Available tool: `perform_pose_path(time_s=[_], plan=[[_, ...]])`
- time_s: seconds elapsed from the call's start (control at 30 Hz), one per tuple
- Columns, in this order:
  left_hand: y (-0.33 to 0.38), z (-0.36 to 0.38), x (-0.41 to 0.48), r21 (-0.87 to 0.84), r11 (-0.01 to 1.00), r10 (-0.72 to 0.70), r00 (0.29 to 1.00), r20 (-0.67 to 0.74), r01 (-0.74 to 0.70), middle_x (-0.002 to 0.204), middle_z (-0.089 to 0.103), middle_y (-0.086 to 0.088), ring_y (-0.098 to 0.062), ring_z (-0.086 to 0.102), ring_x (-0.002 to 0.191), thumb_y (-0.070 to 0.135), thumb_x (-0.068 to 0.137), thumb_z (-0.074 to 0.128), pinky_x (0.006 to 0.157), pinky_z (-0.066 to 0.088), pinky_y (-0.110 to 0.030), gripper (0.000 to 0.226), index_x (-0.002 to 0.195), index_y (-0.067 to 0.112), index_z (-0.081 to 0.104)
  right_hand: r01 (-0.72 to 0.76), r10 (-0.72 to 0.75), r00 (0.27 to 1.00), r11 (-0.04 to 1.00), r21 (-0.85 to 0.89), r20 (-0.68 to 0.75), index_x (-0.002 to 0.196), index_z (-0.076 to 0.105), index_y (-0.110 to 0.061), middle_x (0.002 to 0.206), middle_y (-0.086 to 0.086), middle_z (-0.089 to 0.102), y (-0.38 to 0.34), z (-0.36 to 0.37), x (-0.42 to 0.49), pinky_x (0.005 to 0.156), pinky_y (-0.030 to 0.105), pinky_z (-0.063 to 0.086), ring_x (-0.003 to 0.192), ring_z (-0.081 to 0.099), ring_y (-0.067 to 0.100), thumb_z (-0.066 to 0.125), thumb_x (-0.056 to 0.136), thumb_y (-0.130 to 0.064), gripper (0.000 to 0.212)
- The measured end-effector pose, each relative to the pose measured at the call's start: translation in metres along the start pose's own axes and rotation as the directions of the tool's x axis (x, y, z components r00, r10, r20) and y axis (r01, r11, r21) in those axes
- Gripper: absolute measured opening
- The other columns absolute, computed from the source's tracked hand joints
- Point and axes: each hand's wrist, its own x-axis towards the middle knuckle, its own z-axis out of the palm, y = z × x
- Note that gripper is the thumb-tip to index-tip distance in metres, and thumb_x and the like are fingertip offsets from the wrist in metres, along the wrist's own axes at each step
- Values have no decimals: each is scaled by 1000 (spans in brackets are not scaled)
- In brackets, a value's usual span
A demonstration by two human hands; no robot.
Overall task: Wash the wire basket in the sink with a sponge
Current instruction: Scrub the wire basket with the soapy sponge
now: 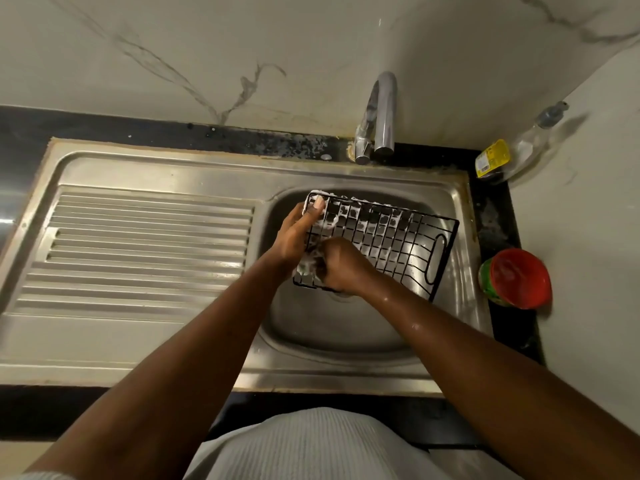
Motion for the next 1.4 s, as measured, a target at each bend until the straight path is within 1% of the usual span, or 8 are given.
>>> perform_pose_path(time_s=[0.13, 0.3, 0.57, 0.77, 0.87, 1.1, 1.2, 1.4], plan=[[-5, -4, -3, 36, 999, 28, 999, -40, -26, 121, 74, -5, -19, 71, 112, 60, 92, 66, 100, 55, -43, 57, 129, 16, 65, -225, 116, 913, 943, 244, 392, 108, 66, -25, 111, -9, 68, 9, -40, -2, 85, 25, 56, 100, 66, 9, 72, 93, -14, 20], [11, -6, 6, 113, 989, 100, 994, -37, -95, 123, 74, -3, -12, 71, 112, 50, 99, 63, 96, 56, -32, 52, 133, 11, 63, -121, 121, 993, 992, -43, -16, 106, 77, -11, 109, 4, 76, 41, -21, 0, 79, 14, 52, 91, 71, 13, 69, 88, -2, 21], [-11, -16, 3, 162, 987, 38, 995, -91, -23, 135, 68, -3, -19, 67, 120, 80, 79, 68, 108, 51, -52, 83, 138, 22, 59, -155, 119, 951, 982, 108, 284, 114, 73, -12, 109, -7, 74, 39, -27, -9, 82, 20, 57, 92, 68, 1, 72, 91, -5, 24], [0, -13, 9, 156, 985, 81, 994, -74, -69, 134, 68, -7, -18, 68, 119, 76, 83, 69, 106, 53, -46, 85, 141, 14, 58, -93, 92, 996, 994, -52, -20, 103, 81, -15, 104, -3, 75, 53, 4, -9, 78, 14, 51, 90, 69, 7, 70, 85, 3, 28], [3, -16, 9, 136, 989, 69, 993, -100, -55, 135, 66, -14, -27, 68, 120, 75, 86, 67, 105, 54, -54, 88, 143, 10, 54, -163, 161, 986, 985, 54, 54, 112, 79, -9, 109, -10, 71, 48, 1, -7, 79, 2, 45, 99, 65, 1, 67, 84, 9, 35], [-8, -14, 5, 174, 982, 105, 981, -161, -76, 125, 72, -5, -23, 71, 113, 71, 86, 70, 100, 57, -54, 70, 134, 20, 63, -244, 174, 873, 965, 98, 456, 102, 79, -24, 108, -9, 76, 51, -54, 0, 86, 30, 59, 100, 71, 9, 80, 84, -14, 21], [0, -17, 11, 208, 975, 107, 987, -121, -80, 124, 73, -7, -25, 71, 114, 72, 87, 68, 99, 57, -57, 70, 132, 19, 64, -267, 187, 931, 935, 234, 315, 97, 76, -26, 105, -12, 74, 54, -55, -1, 83, 26, 61, 95, 72, 6, 76, 86, -5, 24], [11, -15, 13, 189, 981, 75, 989, -131, -49, 128, 71, -7, -27, 70, 115, 77, 84, 65, 95, 60, -51, 79, 136, 18, 61, -142, 149, 987, 984, -110, 56, 97, 78, -14, 102, 4, 76, 67, -10, 3, 79, 22, 49, 92, 71, 17, 71, 82, -2, 21]])
